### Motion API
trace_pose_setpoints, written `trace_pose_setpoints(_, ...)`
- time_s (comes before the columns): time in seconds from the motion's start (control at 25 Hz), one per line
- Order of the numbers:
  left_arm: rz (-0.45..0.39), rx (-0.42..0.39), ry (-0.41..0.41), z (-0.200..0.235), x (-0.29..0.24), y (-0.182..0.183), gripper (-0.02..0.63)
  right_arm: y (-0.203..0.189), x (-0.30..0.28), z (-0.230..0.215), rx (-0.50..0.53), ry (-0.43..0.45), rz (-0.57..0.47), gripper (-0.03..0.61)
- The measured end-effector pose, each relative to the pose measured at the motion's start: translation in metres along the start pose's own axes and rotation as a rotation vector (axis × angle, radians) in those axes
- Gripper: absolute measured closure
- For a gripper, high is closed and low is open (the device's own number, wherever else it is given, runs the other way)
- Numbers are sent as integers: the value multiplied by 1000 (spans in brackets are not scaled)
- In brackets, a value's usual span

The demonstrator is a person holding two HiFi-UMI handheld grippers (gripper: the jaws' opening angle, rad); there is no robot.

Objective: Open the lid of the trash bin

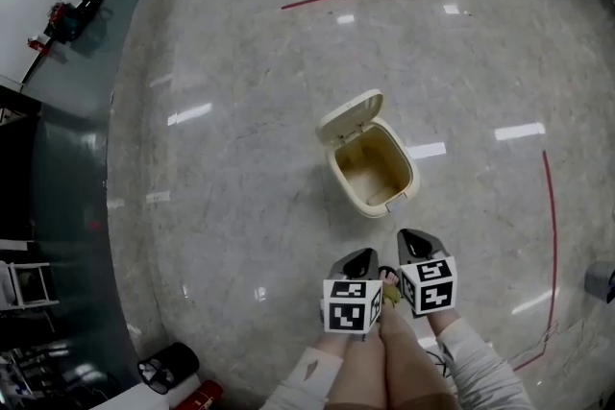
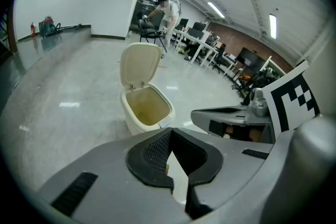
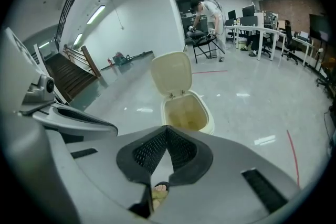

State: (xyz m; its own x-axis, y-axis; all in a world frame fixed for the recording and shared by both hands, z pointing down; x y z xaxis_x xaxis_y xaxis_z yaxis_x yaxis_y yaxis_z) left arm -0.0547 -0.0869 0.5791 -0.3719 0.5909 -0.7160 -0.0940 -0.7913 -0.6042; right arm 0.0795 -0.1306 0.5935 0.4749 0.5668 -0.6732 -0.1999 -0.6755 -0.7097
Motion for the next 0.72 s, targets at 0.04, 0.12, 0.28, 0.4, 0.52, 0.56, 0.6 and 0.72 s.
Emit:
trace_pose_setpoints(0.04,-2,-5,-5,-6,8,4,609,5,12,3,5,7,-4,576)
trace_pose_setpoints(0.12,-9,-8,-14,-15,23,11,609,16,34,11,15,19,-17,576)
trace_pose_setpoints(0.28,-22,1,-29,-30,60,26,609,39,75,27,10,31,-63,575)
trace_pose_setpoints(0.4,-36,12,-42,-41,89,41,609,63,108,37,-1,36,-101,575)
trace_pose_setpoints(0.52,-62,3,-65,-51,110,61,609,88,135,41,4,32,-157,576)
trace_pose_setpoints(0.56,-74,-9,-73,-54,116,69,609,97,143,42,10,30,-177,575)
trace_pose_setpoints(0.6,-83,-19,-79,-57,123,75,609,105,151,45,15,30,-194,576)
trace_pose_setpoints(0.72,-104,-36,-86,-66,145,89,609,123,177,54,35,39,-235,576)
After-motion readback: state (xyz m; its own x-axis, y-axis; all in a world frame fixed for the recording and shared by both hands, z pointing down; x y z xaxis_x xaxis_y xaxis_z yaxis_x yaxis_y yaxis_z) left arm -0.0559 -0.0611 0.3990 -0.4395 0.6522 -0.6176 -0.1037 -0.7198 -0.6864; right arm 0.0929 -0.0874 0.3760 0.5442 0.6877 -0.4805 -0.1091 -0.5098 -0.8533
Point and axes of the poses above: the fingertips, and each gripper's own axes: x backward along the fingers, z to its left, y out of its top, the point moved 9 cm from there along x, backward along the fingers, and after that the axes turned 6 degrees about -z, right-handed, at the moved point
